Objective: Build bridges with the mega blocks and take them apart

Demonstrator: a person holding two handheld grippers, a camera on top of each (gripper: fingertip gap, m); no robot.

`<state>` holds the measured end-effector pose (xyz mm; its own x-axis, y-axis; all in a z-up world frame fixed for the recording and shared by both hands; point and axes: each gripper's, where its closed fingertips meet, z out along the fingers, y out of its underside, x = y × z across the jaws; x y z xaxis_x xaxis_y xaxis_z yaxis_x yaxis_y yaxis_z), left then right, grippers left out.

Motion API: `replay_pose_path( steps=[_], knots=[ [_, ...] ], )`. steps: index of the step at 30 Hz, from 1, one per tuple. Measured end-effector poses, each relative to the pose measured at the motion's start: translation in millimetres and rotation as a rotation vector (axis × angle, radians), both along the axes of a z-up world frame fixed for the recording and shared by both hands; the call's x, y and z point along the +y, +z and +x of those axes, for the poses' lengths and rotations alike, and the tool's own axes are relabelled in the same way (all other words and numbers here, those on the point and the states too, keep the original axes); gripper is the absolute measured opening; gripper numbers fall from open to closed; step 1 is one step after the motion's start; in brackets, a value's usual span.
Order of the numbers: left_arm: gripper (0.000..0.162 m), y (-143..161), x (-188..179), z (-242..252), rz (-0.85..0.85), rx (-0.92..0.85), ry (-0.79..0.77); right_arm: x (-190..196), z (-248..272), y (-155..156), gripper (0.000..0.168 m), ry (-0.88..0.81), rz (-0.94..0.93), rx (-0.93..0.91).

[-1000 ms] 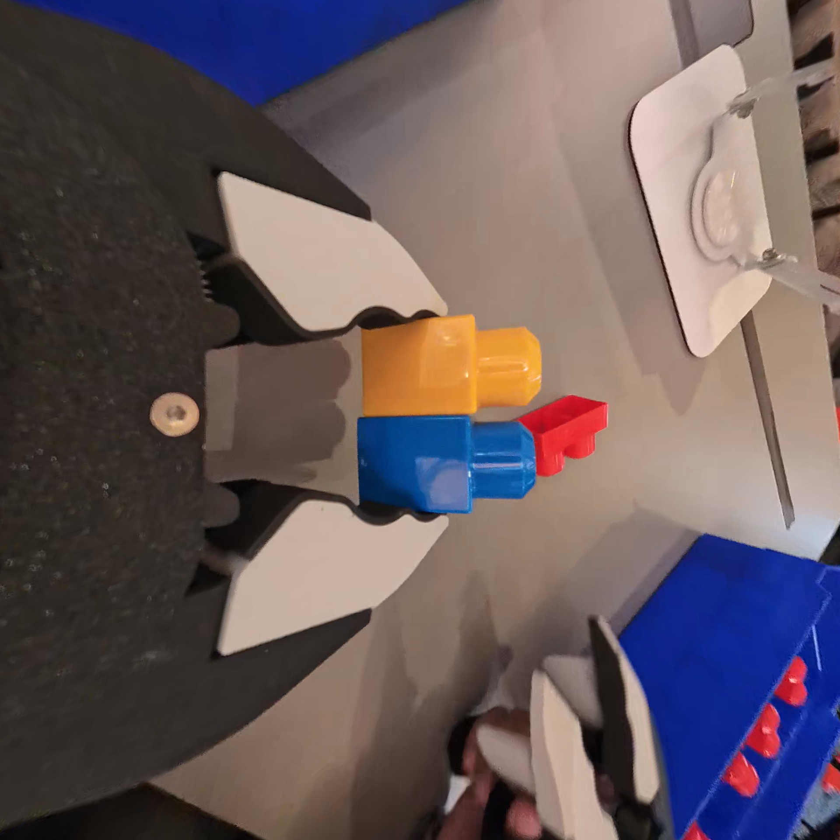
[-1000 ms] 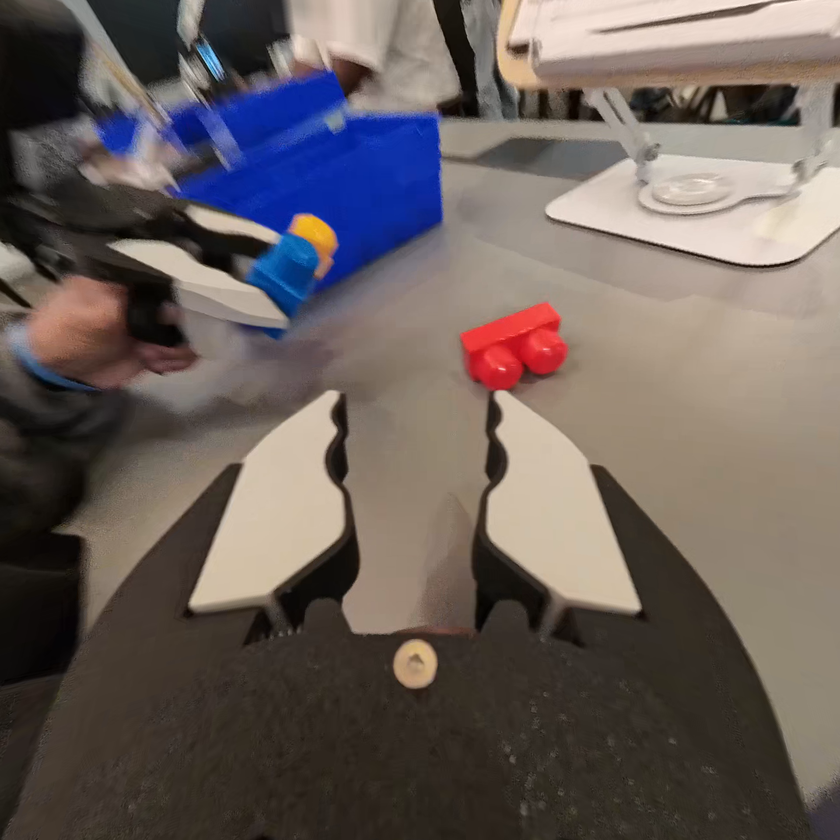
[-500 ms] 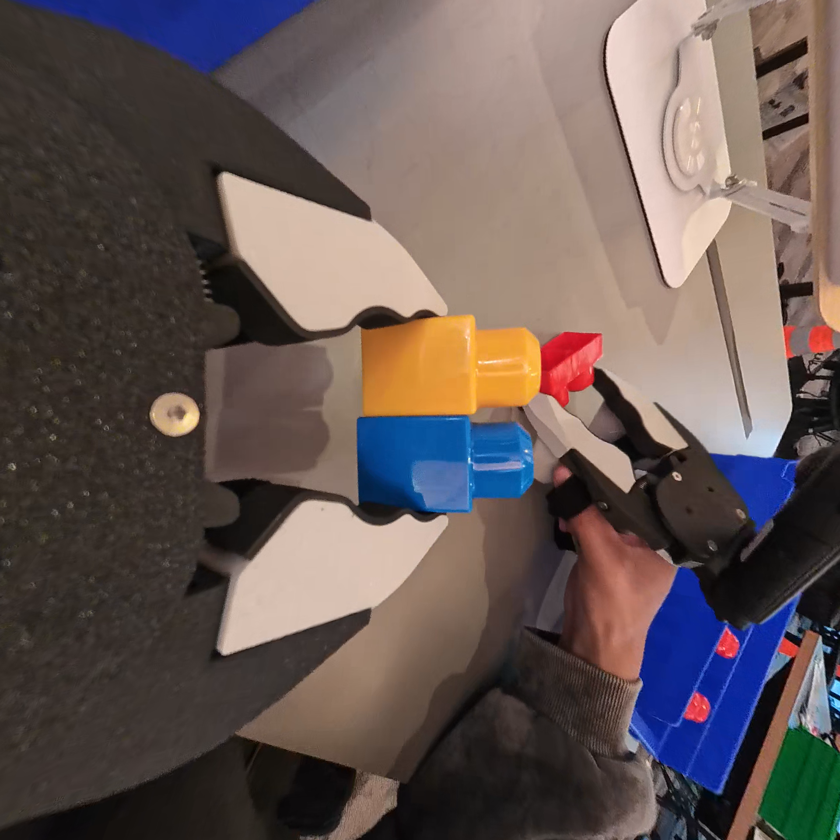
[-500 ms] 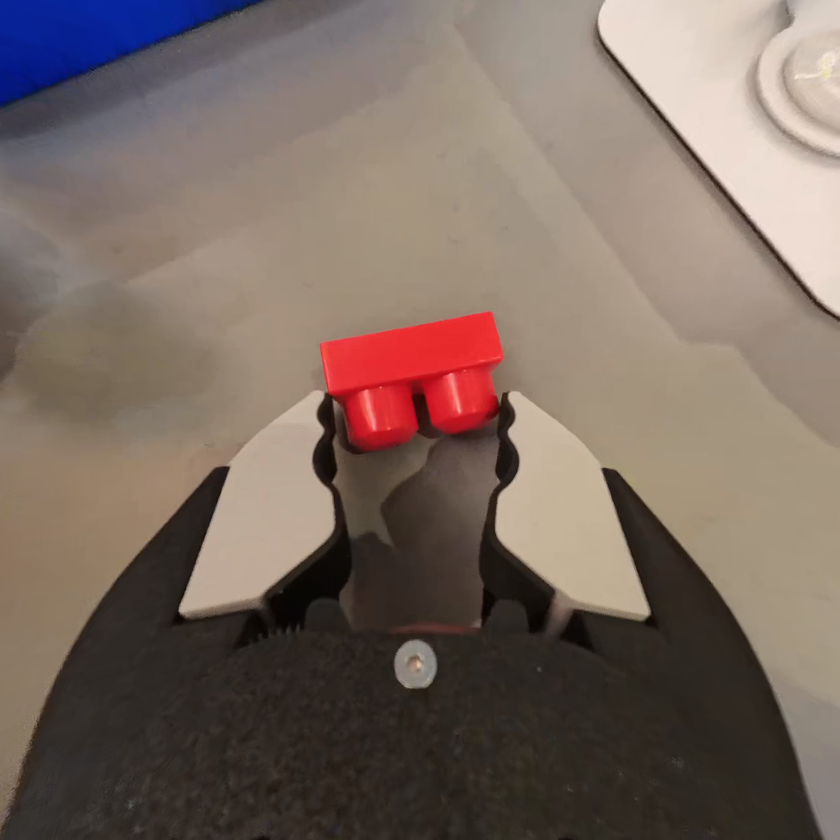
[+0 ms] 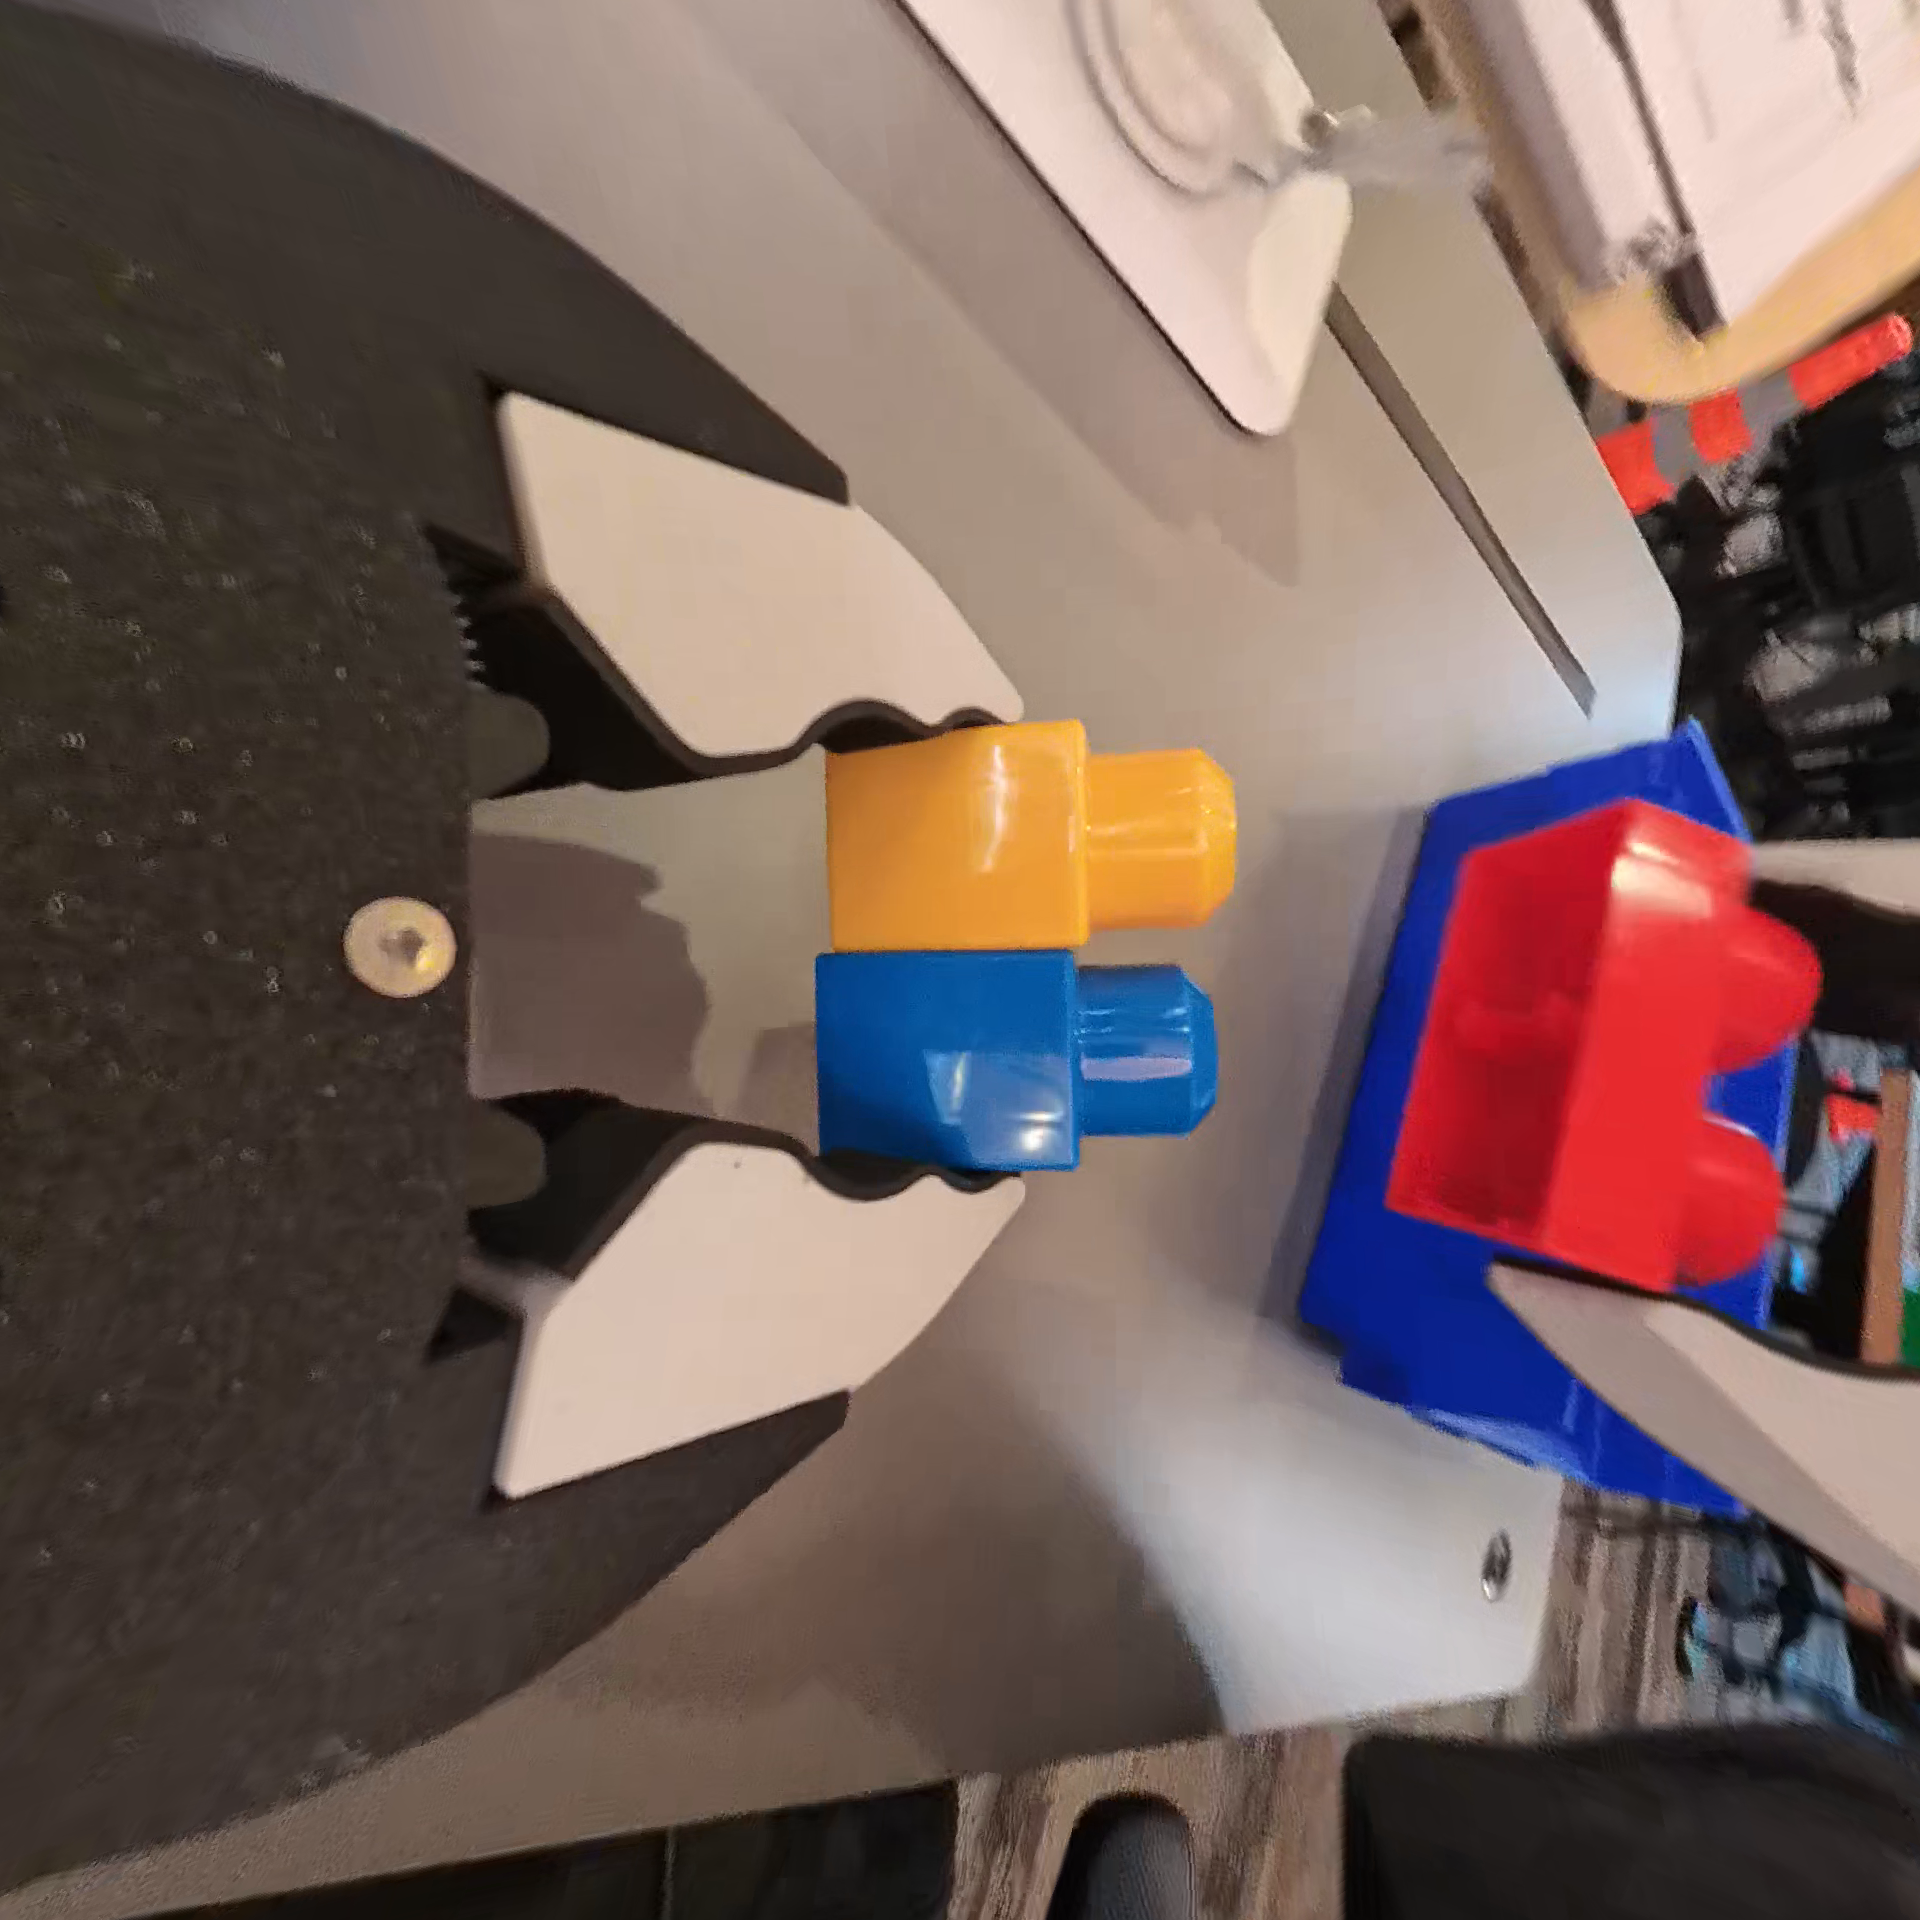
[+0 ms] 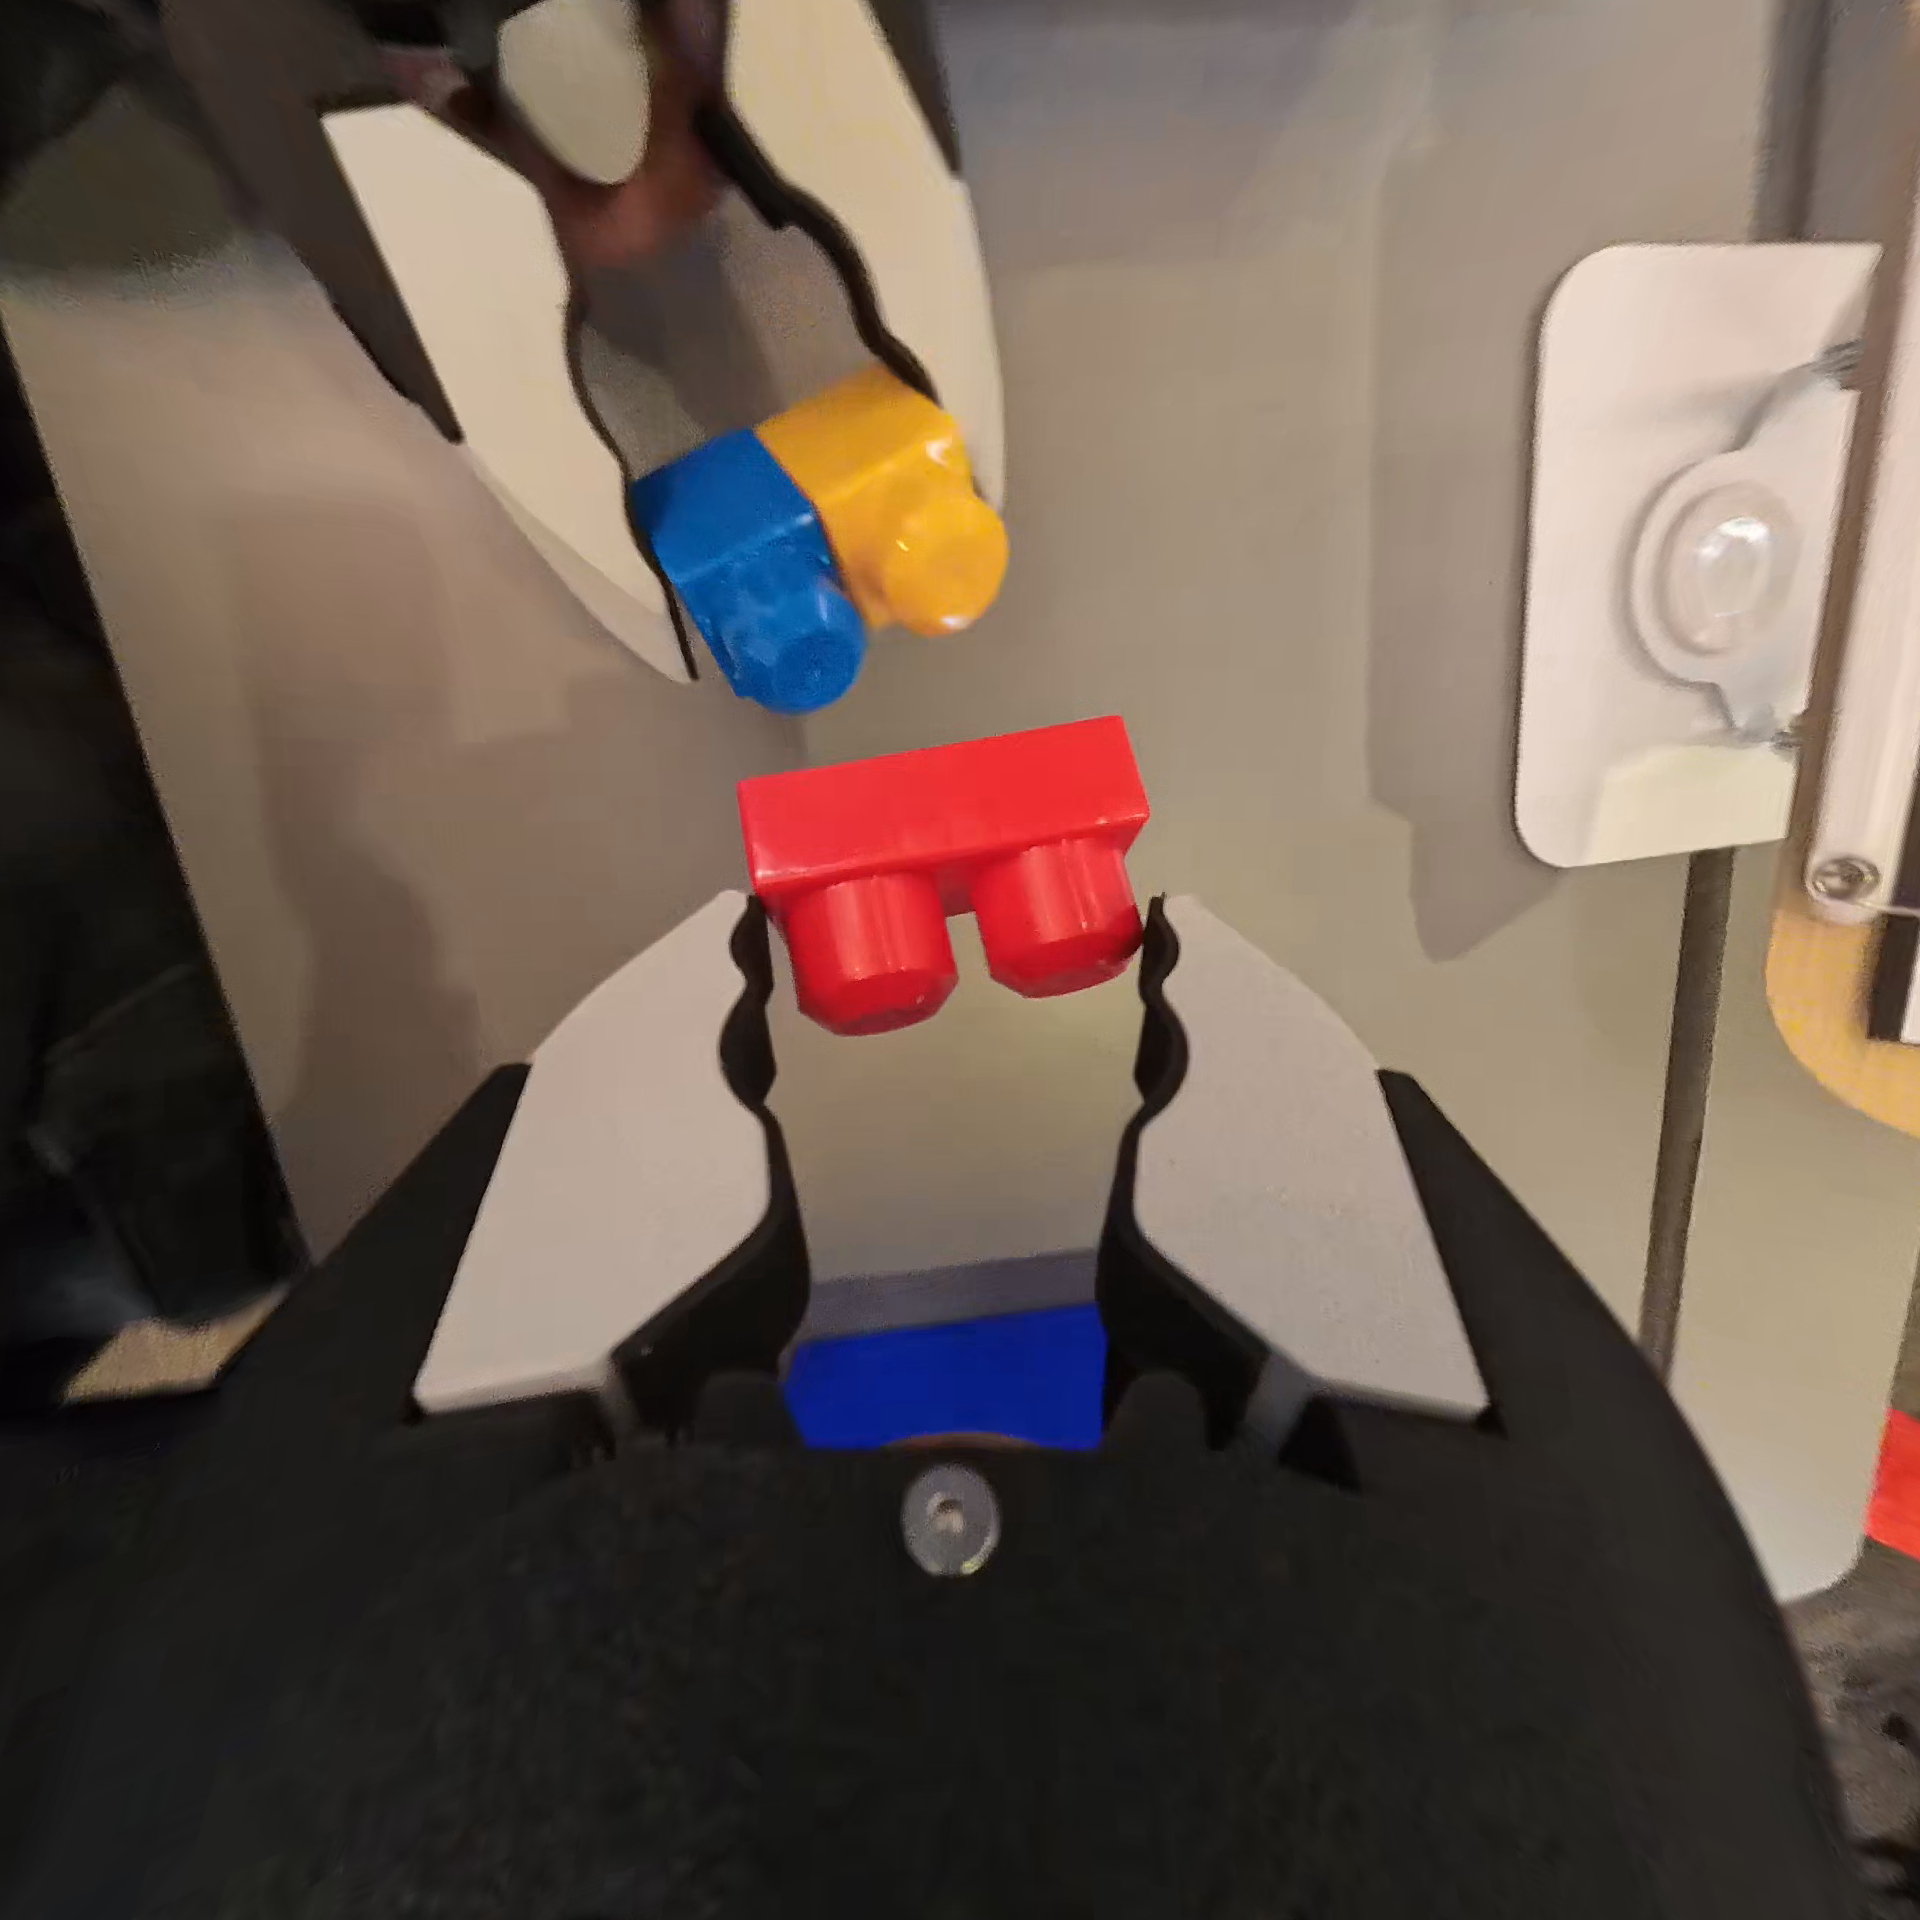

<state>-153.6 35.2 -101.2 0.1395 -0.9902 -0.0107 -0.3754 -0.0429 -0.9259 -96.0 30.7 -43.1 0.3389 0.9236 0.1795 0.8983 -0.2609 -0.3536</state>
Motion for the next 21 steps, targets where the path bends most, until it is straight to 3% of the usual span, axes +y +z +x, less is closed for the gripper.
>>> replay_pose_path(
  steps=[6,21],
  knots=[
    [0.075,15,-11,31,-0.02,-0.041,-0.105,-3,6,-5,0.068,0.08,-0.077,-0.178],
    [0.074,11,-18,27,-0.028,-0.02,-0.115,-9,-9,-16,0.064,0.227,-0.098,-0.338]
  ],
)
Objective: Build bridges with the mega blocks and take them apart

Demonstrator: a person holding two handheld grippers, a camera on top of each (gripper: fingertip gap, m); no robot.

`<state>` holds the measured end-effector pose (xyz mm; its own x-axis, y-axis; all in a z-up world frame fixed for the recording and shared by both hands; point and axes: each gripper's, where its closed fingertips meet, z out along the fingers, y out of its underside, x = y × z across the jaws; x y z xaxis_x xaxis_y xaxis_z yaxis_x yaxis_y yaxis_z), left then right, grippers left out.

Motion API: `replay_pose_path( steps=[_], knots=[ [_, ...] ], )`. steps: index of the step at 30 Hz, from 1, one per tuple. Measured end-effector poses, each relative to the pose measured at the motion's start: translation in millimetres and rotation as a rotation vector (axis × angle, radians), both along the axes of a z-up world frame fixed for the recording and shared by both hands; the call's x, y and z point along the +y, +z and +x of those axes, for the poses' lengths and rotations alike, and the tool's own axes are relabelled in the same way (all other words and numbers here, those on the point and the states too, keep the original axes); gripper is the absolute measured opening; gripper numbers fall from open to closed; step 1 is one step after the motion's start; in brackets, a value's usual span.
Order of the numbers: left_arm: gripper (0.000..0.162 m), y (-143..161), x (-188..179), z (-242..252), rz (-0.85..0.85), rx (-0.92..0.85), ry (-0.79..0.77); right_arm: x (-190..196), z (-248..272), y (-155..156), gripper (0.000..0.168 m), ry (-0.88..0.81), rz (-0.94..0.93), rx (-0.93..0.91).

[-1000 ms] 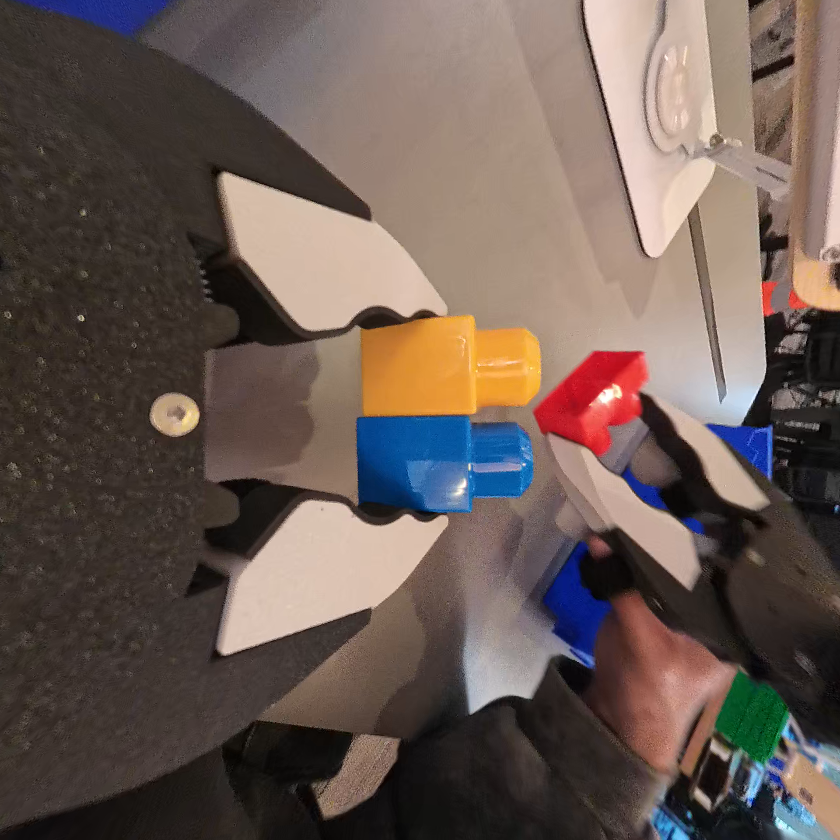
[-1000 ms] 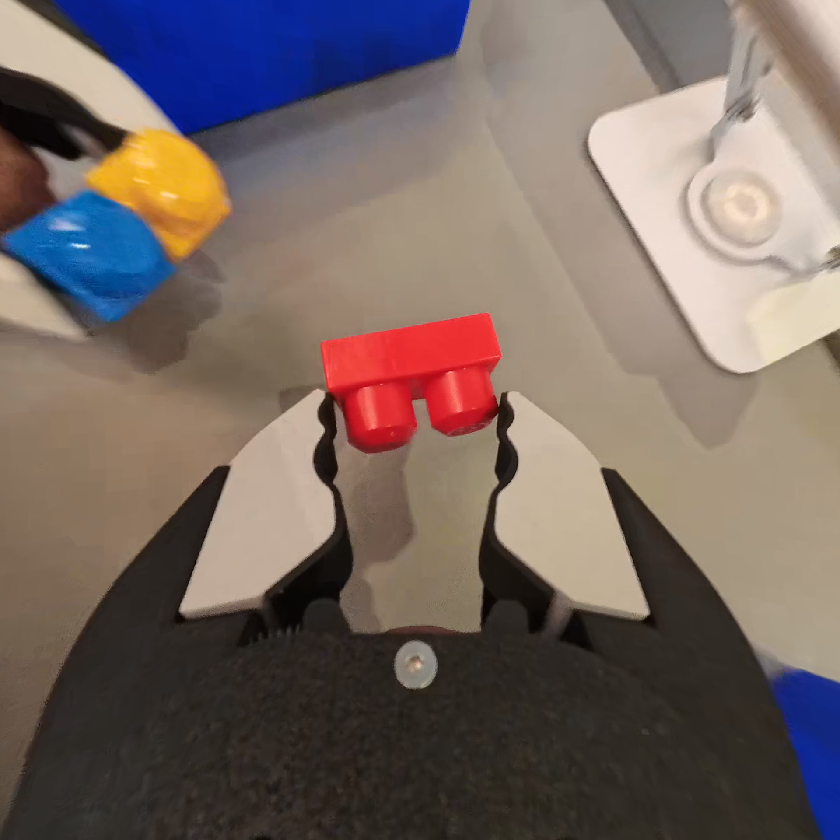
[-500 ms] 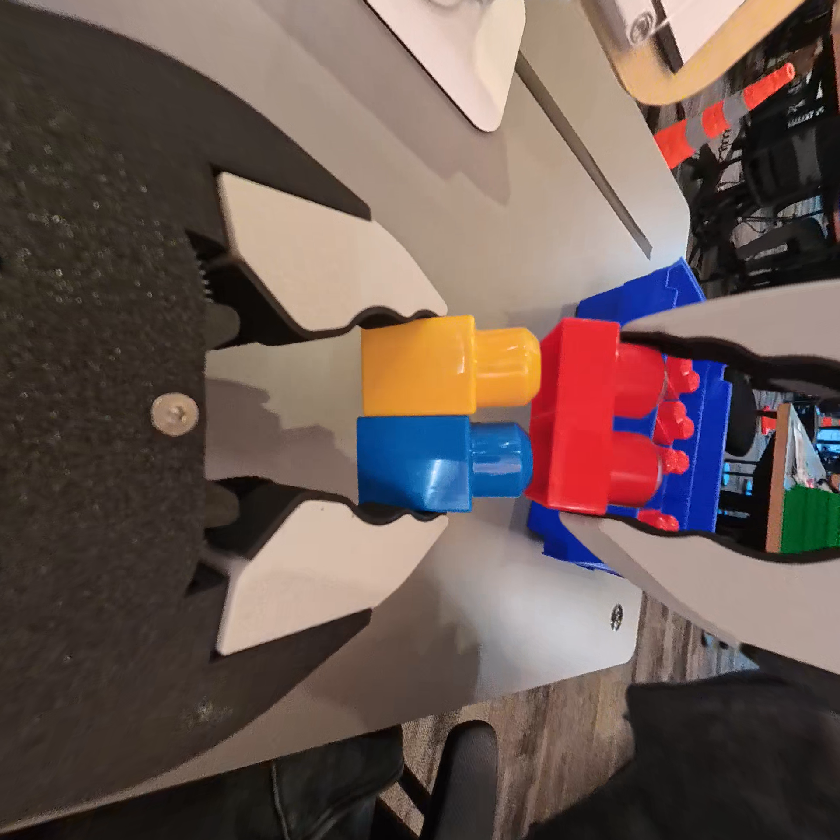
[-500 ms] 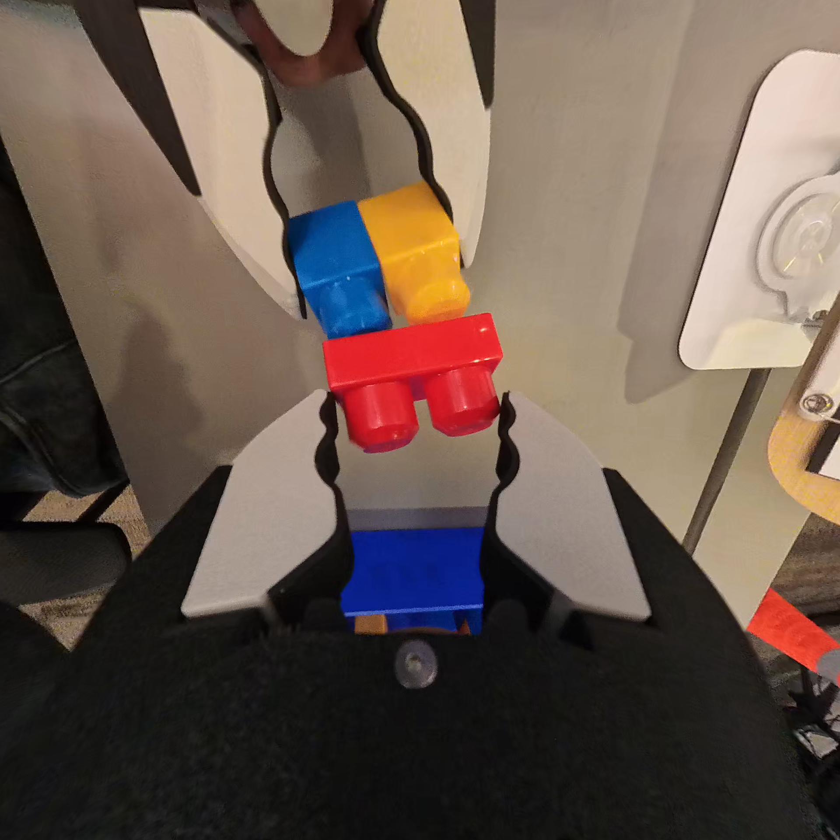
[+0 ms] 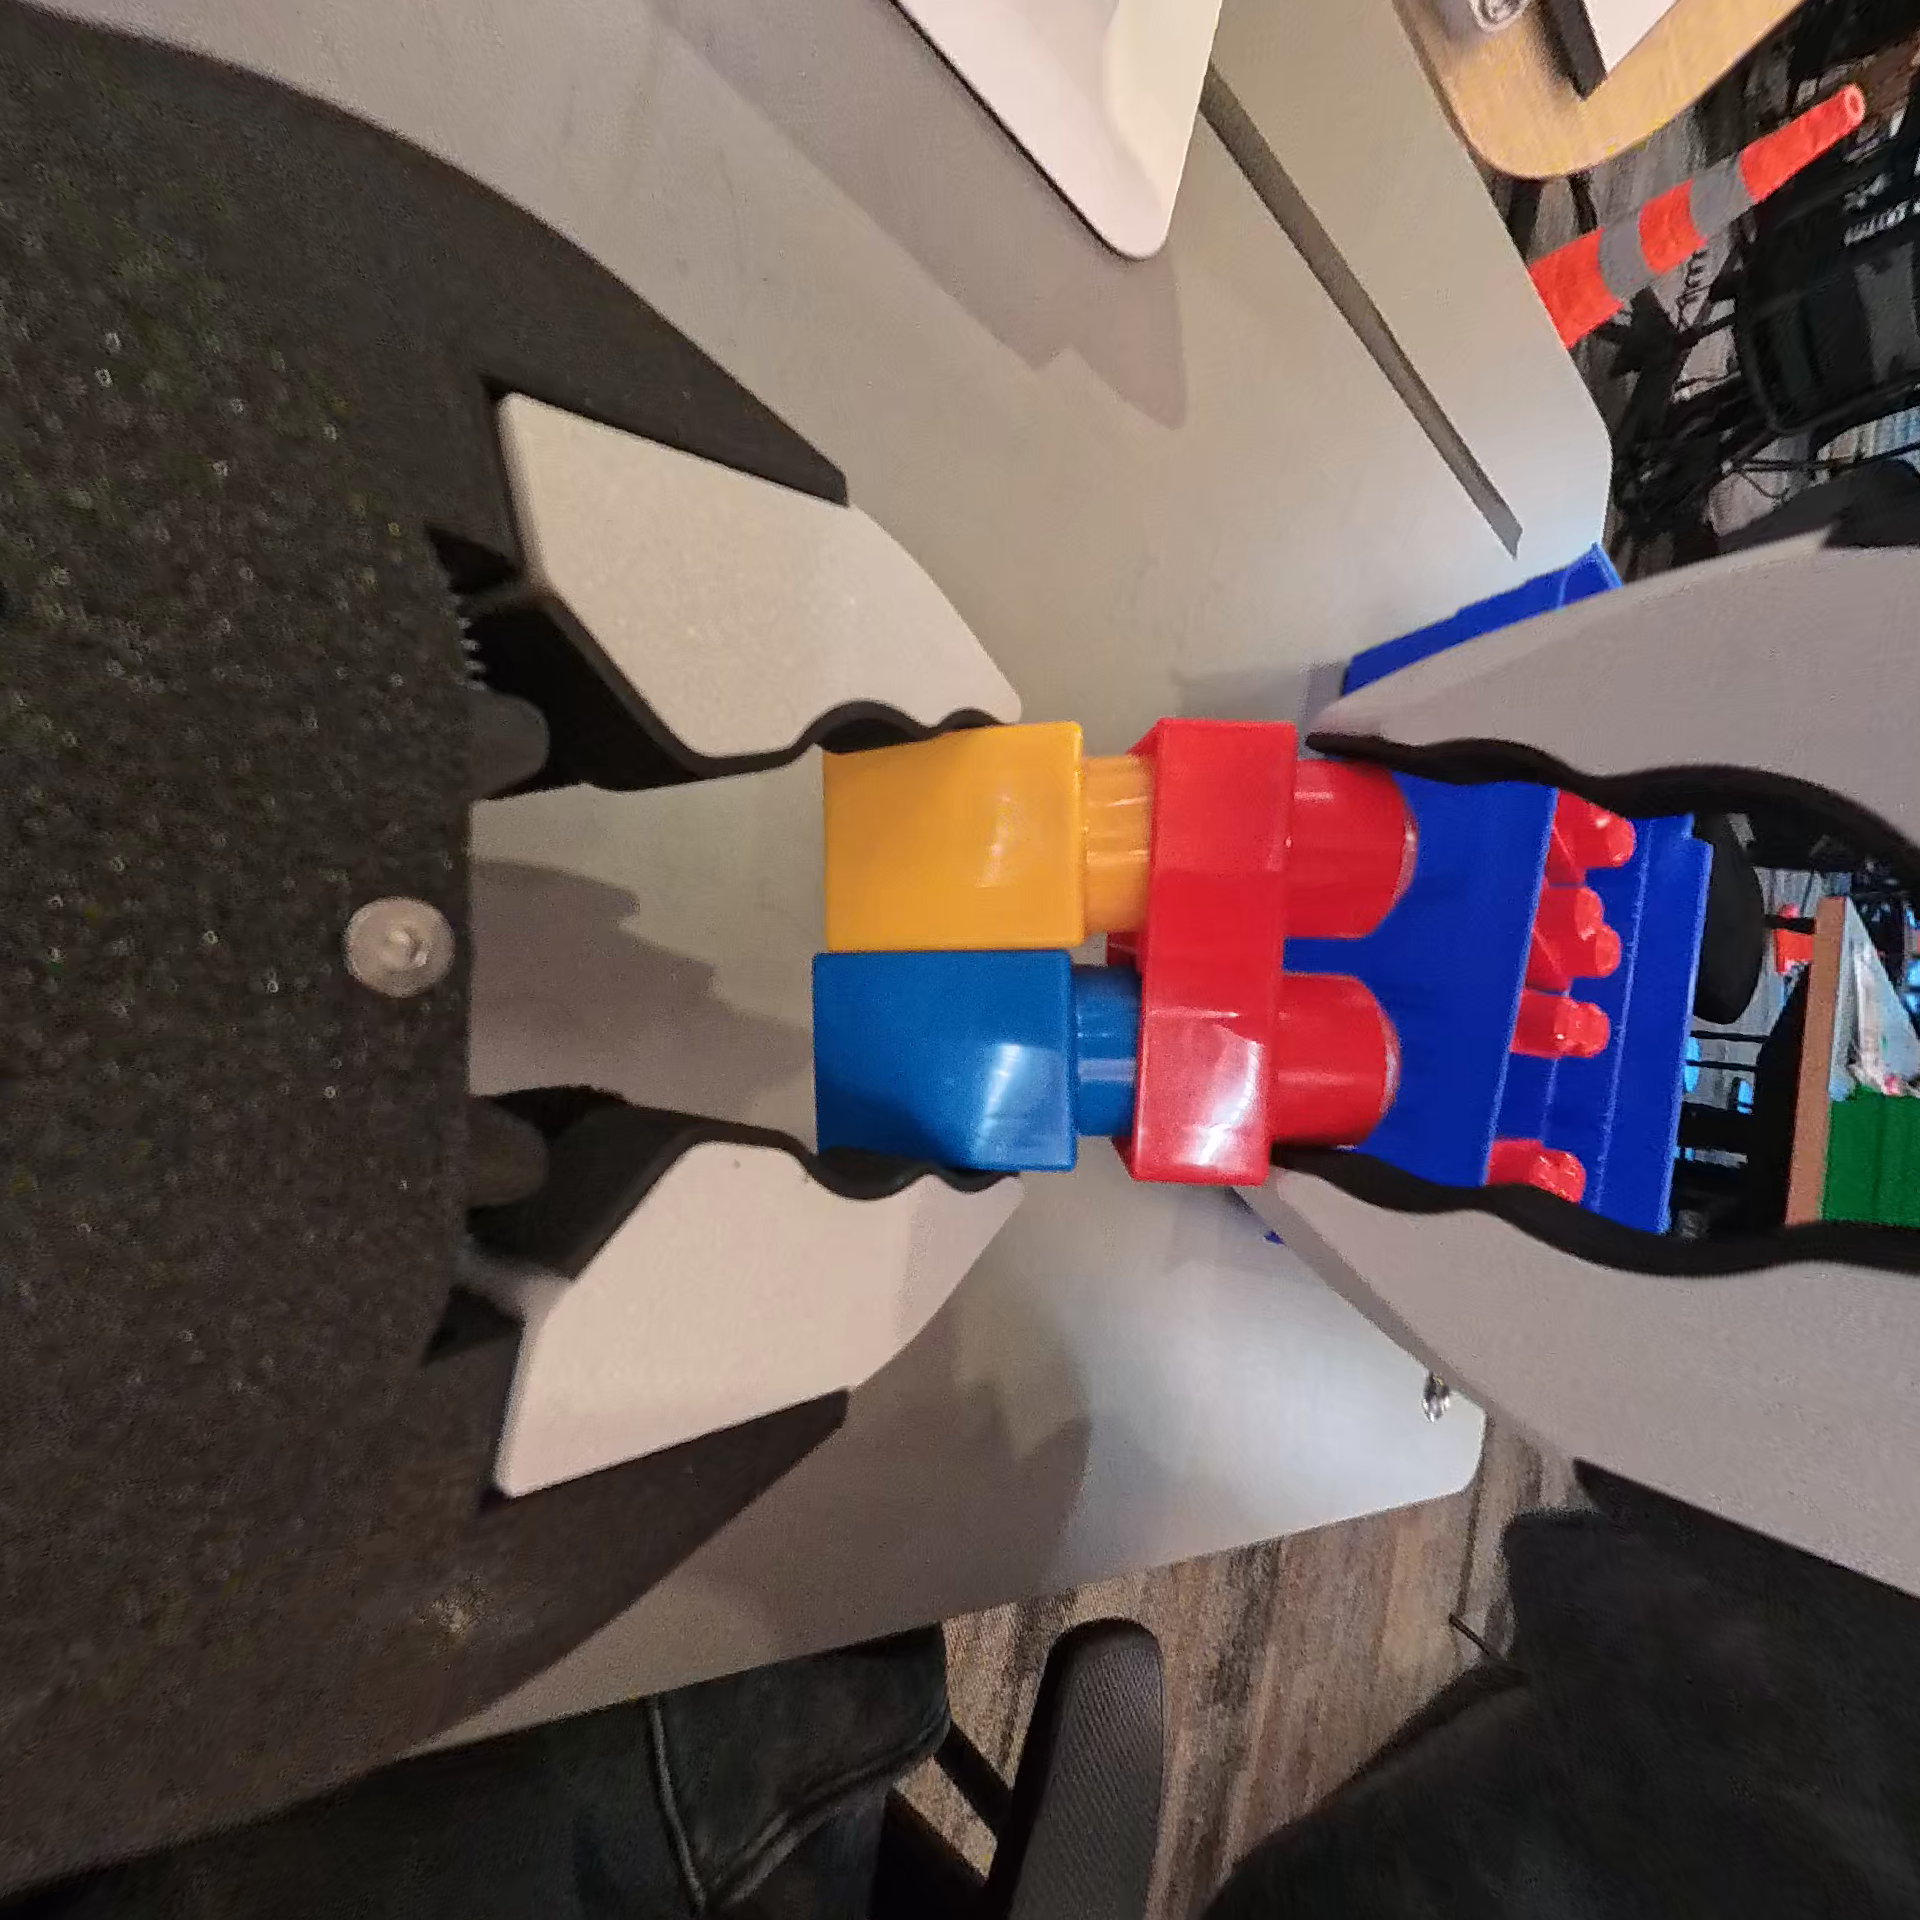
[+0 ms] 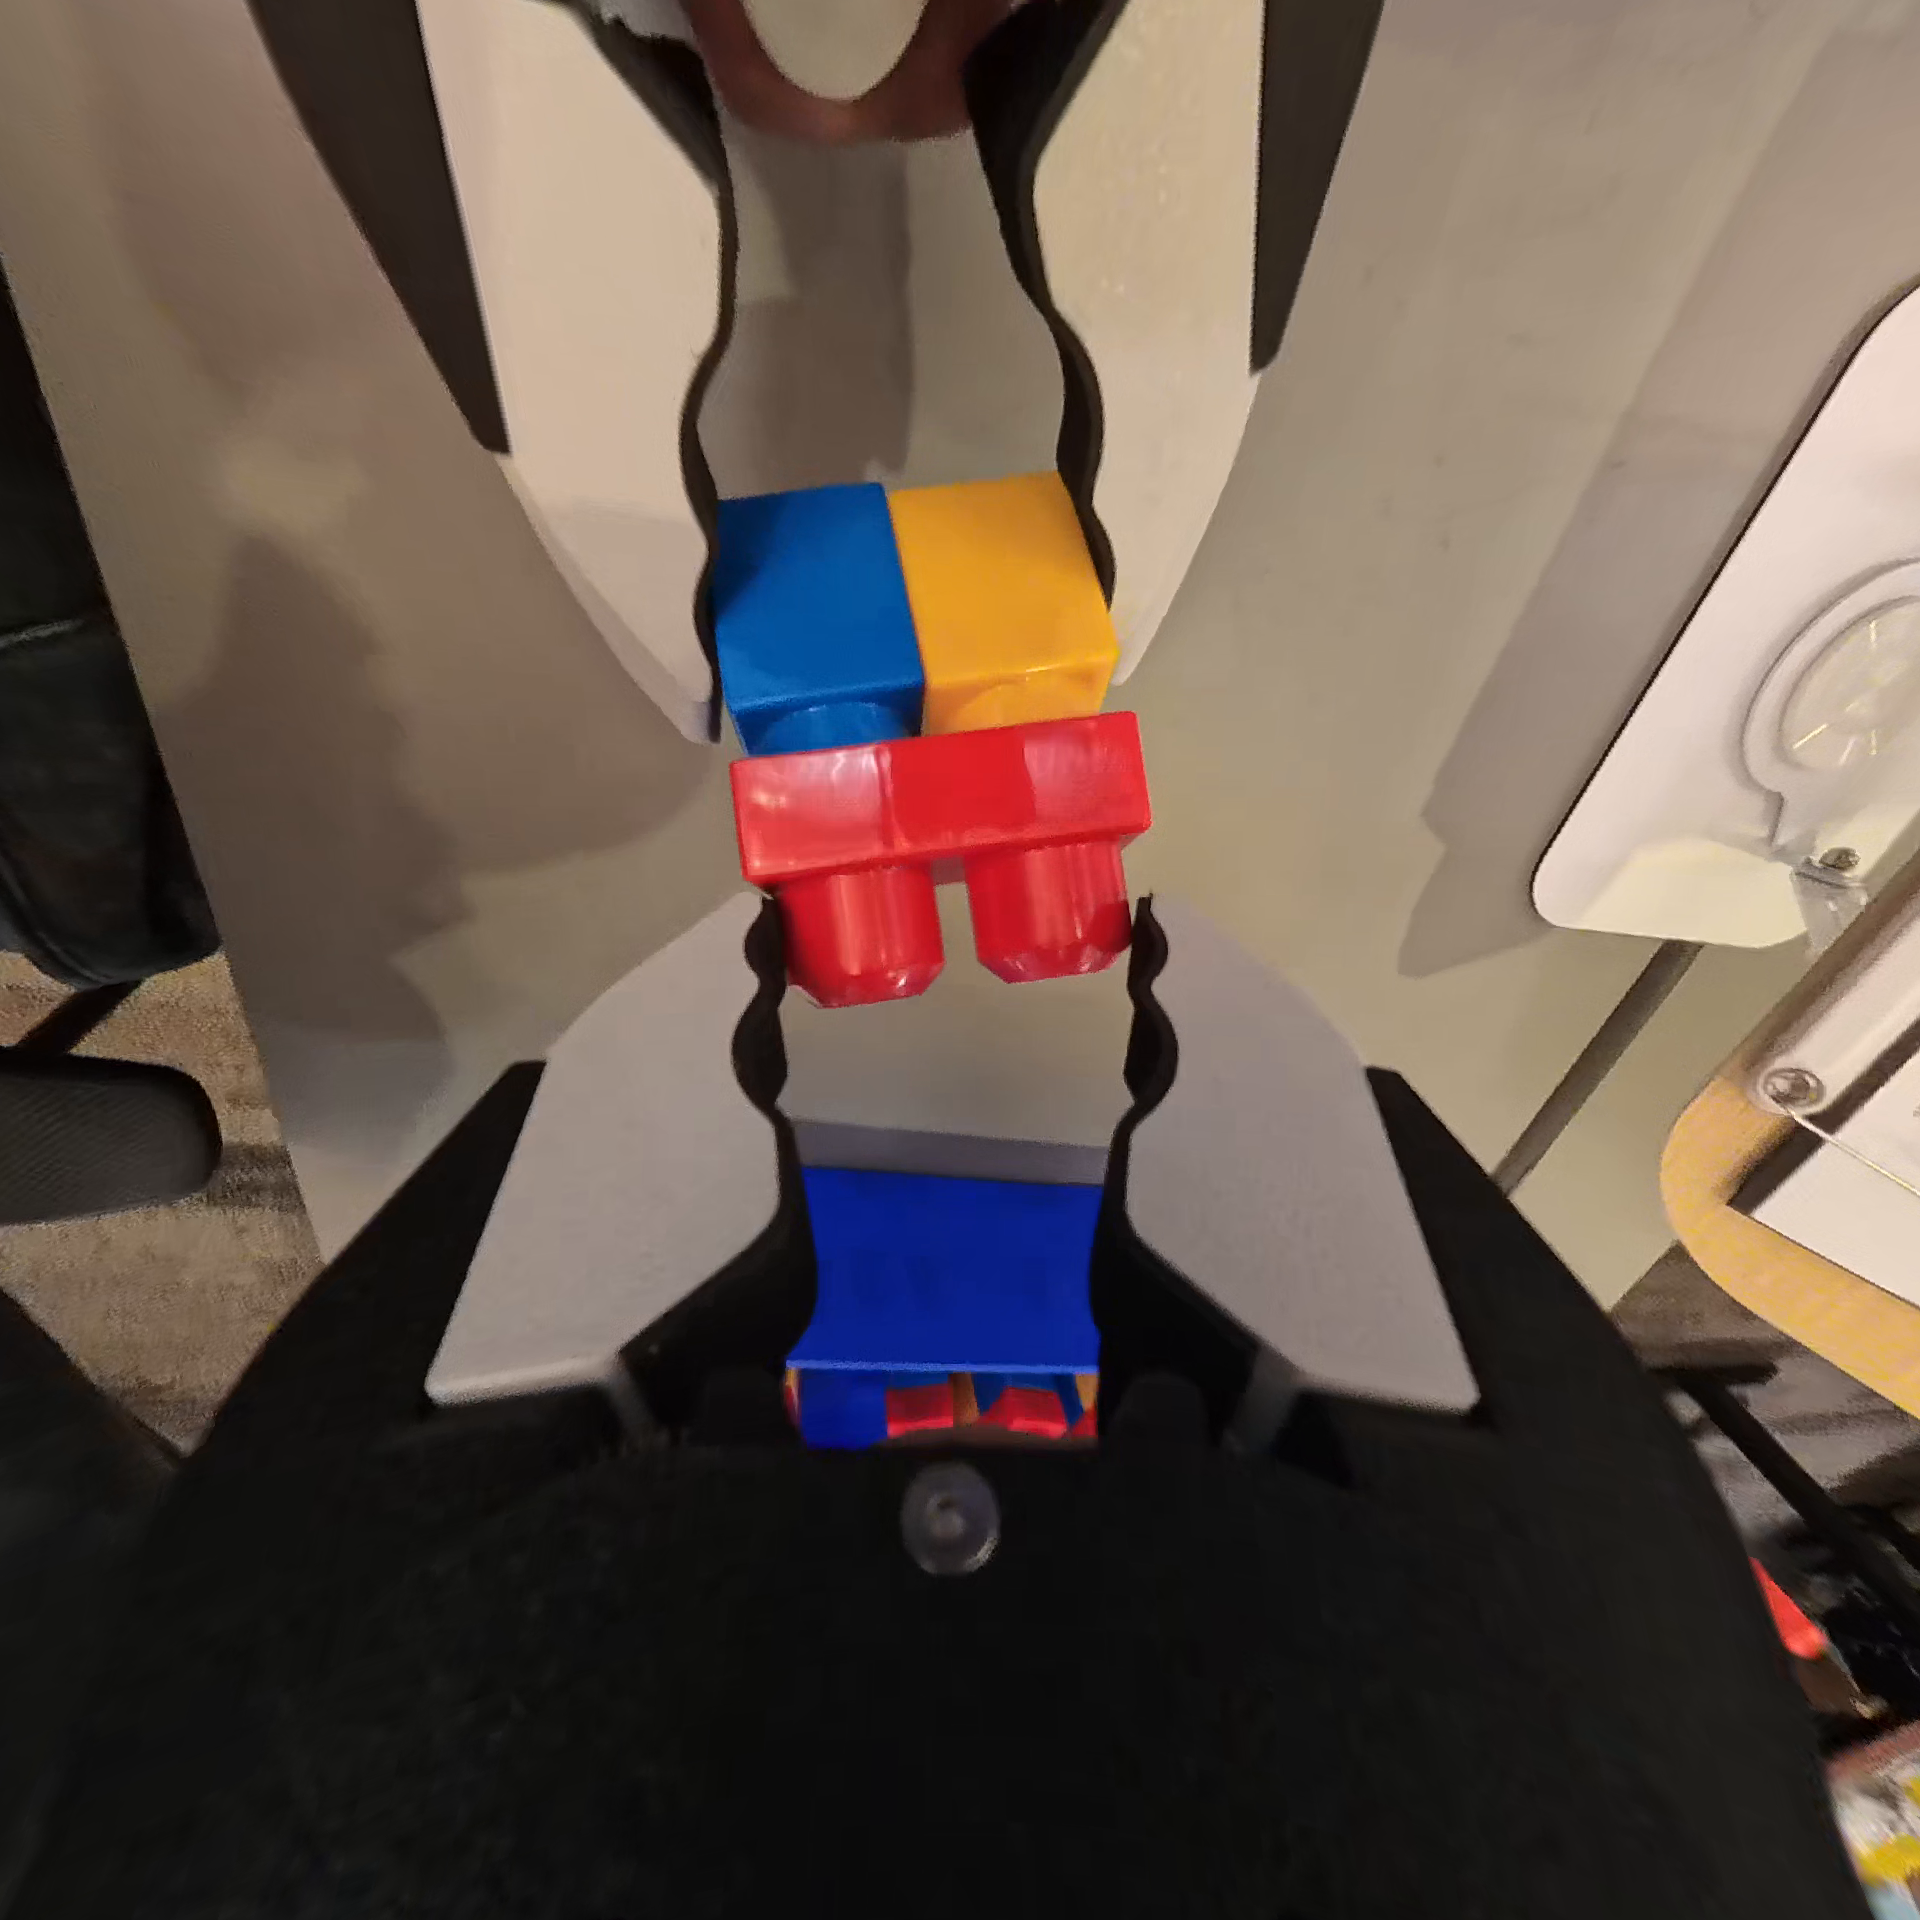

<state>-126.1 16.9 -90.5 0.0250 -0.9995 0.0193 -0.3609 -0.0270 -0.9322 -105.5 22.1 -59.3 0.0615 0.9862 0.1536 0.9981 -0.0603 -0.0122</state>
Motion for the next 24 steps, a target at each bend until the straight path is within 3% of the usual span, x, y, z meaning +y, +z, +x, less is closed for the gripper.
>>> replay_pose_path(
  steps=[13,18,21,24],
  knots=[
    [0.074,-23,9,3,-0.007,0.075,0.052,10,4,-30,0.064,0.002,-0.013,-0.059],
    [0.074,-16,19,1,0.004,0.031,0.082,22,8,-14,0.066,-0.038,0.053,0.069],
    [0.074,-1,31,-10,0.032,-0.047,0.13,43,16,16,0.067,-0.233,0.165,0.395],
    [0.074,24,40,-26,0.108,-0.162,0.181,51,4,50,0.068,-0.546,0.022,1.128]
  ],
)
